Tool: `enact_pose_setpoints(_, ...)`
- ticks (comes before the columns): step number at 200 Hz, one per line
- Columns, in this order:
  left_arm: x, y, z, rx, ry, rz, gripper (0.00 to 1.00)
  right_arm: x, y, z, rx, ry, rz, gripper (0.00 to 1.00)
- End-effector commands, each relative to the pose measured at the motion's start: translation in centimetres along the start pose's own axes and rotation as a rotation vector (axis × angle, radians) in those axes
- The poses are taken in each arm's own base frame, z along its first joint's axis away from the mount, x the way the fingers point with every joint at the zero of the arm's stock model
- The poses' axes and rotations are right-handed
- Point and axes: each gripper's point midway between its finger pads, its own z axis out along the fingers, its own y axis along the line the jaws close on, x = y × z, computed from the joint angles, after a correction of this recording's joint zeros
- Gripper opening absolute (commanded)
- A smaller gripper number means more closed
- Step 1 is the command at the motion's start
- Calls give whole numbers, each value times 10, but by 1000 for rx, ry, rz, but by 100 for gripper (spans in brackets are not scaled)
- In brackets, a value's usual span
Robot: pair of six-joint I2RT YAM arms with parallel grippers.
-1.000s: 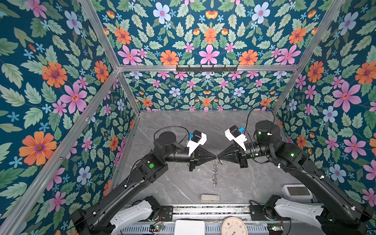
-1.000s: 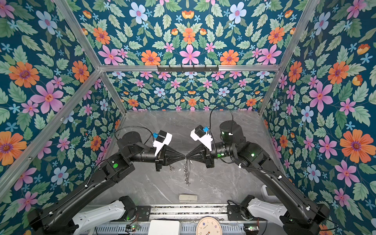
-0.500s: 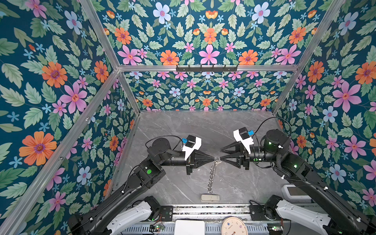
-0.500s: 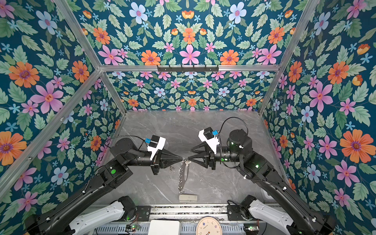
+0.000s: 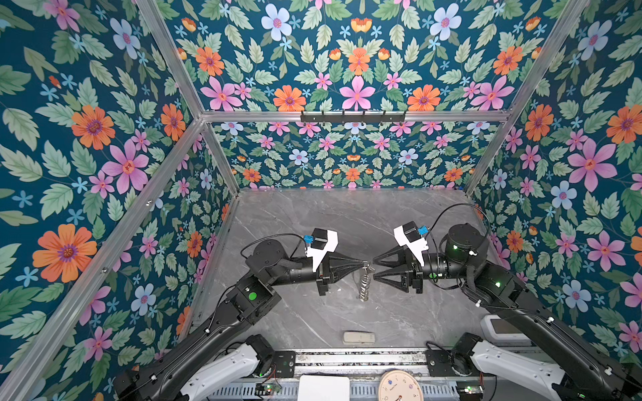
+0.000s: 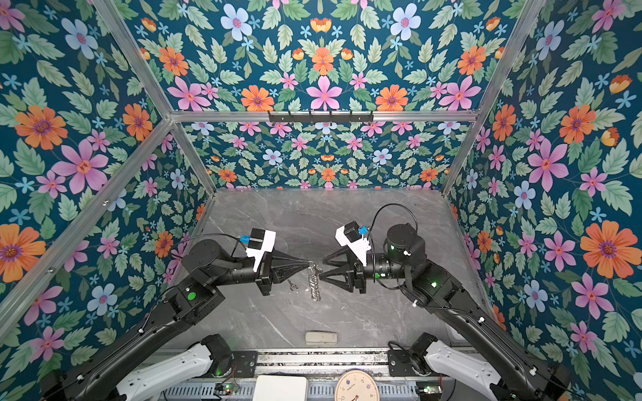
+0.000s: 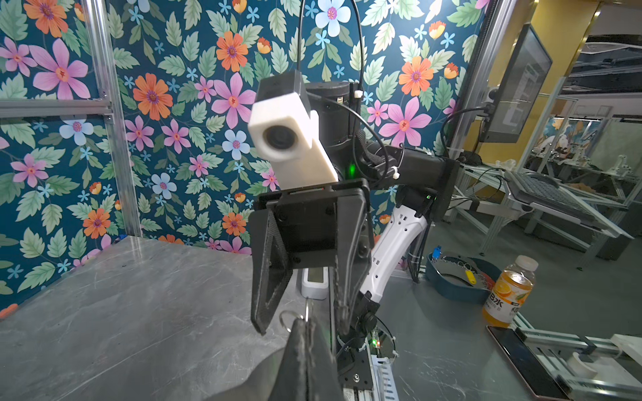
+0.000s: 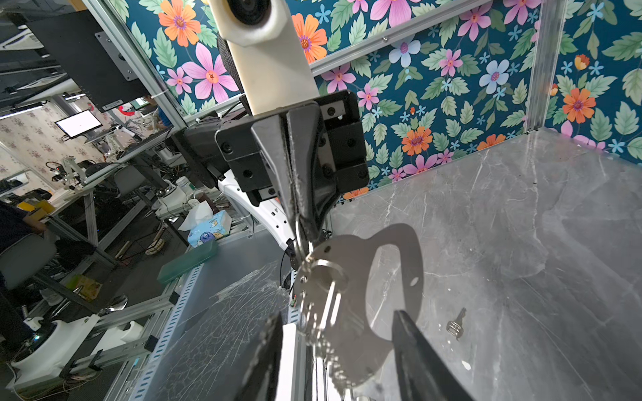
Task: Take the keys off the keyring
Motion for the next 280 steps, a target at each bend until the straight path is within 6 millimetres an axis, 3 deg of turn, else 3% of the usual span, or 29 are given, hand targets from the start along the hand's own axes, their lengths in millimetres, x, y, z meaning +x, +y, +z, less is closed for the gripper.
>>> enact_pose_setpoints(1,-14,-2,-1,4,-52,31,0,-9,2,2,5,-27,-48,52)
enact_pose_setpoints(40,-14,-2,-1,6,-53,31,0,-7,-2,8,29,-4,-45,39)
enact_pose_setpoints(99,-19,-2,-4,-11,-80,45,0,-5,-8,9,61,2,-41,0)
enact_pose_setpoints(221,-25,-1,-8,-24,-175,65,0,17,-5,27,23,102,-6,0)
enact_pose_setpoints(255,-19,-2,-5,2,-146,53,0,14,-5,24,42,90,-14,0)
enact_pose_setpoints(270,-17,-3,-5,9,-136,52,0,12,-3,18,58,78,-30,26)
enact_pose_setpoints(280,-15,-3,-5,6,-131,52,0,9,0,13,69,69,-43,37)
